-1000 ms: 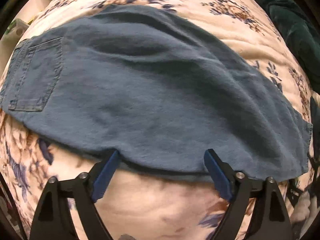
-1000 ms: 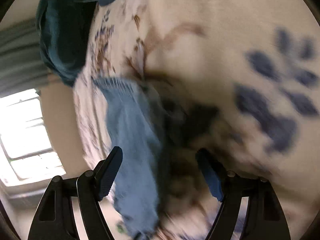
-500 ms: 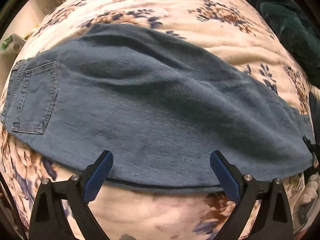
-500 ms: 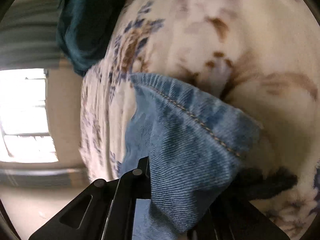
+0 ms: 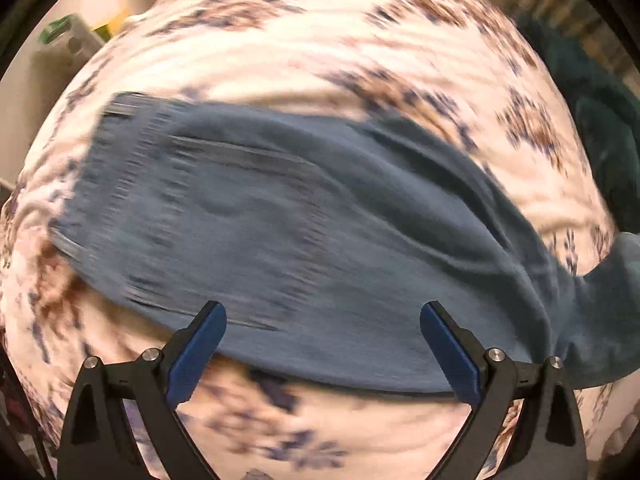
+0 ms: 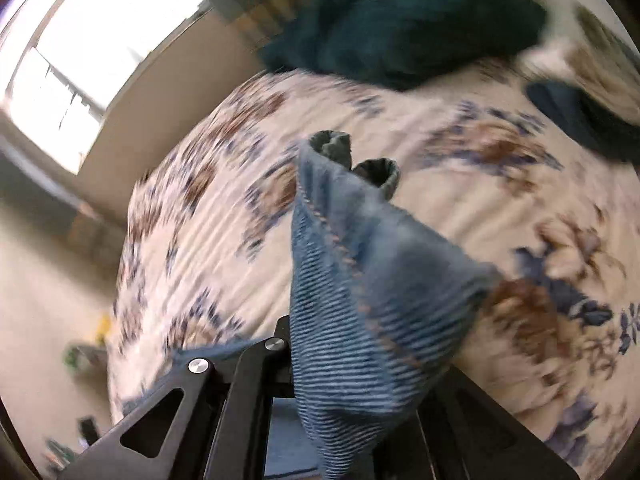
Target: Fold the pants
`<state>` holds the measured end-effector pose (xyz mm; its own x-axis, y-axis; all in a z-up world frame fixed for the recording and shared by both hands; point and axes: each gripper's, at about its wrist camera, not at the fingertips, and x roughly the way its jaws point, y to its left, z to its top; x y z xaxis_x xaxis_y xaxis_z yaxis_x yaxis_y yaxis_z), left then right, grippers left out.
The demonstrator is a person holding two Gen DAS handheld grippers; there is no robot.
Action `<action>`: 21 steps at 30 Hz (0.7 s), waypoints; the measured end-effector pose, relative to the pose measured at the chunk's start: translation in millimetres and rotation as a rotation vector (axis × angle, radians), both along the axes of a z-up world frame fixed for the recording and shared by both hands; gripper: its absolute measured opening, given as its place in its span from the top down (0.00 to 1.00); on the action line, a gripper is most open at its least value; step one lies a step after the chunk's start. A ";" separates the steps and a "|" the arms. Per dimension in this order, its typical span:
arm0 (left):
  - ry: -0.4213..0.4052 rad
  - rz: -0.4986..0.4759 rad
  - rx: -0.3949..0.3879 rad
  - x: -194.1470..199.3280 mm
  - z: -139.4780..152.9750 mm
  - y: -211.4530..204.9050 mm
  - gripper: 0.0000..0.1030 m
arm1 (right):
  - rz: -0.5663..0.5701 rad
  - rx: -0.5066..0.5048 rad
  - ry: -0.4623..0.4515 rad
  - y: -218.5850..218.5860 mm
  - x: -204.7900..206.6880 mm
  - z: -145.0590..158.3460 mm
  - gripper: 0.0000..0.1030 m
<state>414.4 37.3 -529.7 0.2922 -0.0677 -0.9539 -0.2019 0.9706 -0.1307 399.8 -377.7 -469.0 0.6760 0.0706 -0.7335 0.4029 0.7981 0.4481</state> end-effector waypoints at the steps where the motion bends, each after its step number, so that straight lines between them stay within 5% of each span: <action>1: -0.009 0.012 0.000 0.0 5.3 17.1 0.03 | 0.039 -0.019 0.013 28.8 11.3 -0.1 0.94; 4: -0.034 0.049 -0.004 1.3 14.7 62.6 0.03 | 0.181 -0.147 0.056 131.3 45.4 -9.4 0.94; 9: -0.038 0.115 -0.001 -3.9 13.2 131.2 0.04 | 0.460 -0.326 0.194 297.9 73.1 -80.5 0.93; 13: -0.011 0.114 -0.038 2.2 3.5 145.7 0.04 | 0.587 -0.384 0.388 355.2 72.7 -136.0 0.70; 16: -0.020 0.093 -0.088 14.1 7.3 139.5 0.04 | 0.651 -0.194 0.366 344.3 66.0 -128.6 0.11; 18: -0.019 0.072 -0.143 26.0 6.6 125.4 0.04 | 0.658 0.034 0.323 315.0 53.3 -111.9 0.11; 21: 0.033 0.034 -0.270 48.3 -9.7 97.5 0.04 | 0.579 0.200 0.305 263.3 33.2 -92.7 0.11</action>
